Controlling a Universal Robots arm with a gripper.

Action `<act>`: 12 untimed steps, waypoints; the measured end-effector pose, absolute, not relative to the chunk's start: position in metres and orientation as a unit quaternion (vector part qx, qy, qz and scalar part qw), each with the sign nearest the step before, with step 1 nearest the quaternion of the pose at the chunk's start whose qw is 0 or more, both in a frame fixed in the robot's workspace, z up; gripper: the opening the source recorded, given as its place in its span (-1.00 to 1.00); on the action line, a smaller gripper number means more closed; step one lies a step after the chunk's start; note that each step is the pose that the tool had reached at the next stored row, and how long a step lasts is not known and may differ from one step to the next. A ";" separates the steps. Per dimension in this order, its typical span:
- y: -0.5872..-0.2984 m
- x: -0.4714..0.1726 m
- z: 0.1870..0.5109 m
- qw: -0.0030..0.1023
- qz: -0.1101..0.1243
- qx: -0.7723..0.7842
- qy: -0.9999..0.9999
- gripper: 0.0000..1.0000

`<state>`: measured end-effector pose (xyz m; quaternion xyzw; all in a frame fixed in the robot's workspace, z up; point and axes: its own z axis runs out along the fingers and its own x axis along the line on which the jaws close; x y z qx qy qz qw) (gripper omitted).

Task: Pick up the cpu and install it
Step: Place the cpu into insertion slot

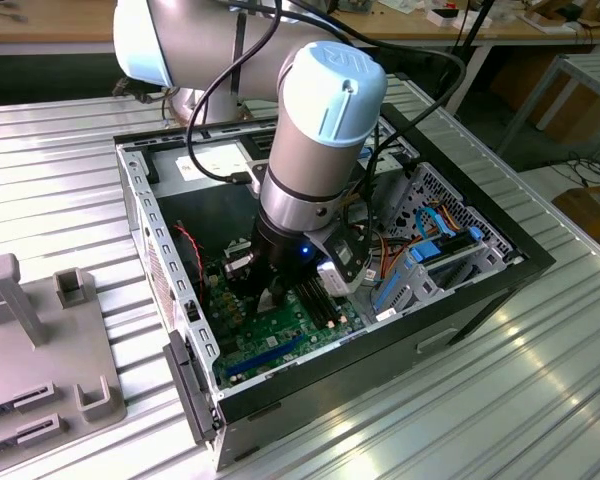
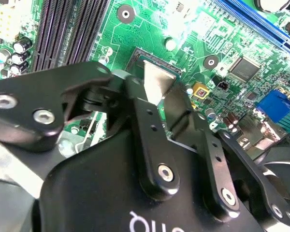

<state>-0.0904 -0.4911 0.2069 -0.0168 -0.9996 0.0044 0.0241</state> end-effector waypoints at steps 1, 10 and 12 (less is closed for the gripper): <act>-0.491 -0.090 0.207 0.024 0.004 -0.017 -1.000 -0.11; -0.491 -0.090 0.207 0.024 0.004 -0.017 -1.000 -0.11; -0.491 -0.090 0.207 0.024 0.004 -0.017 -1.000 -0.08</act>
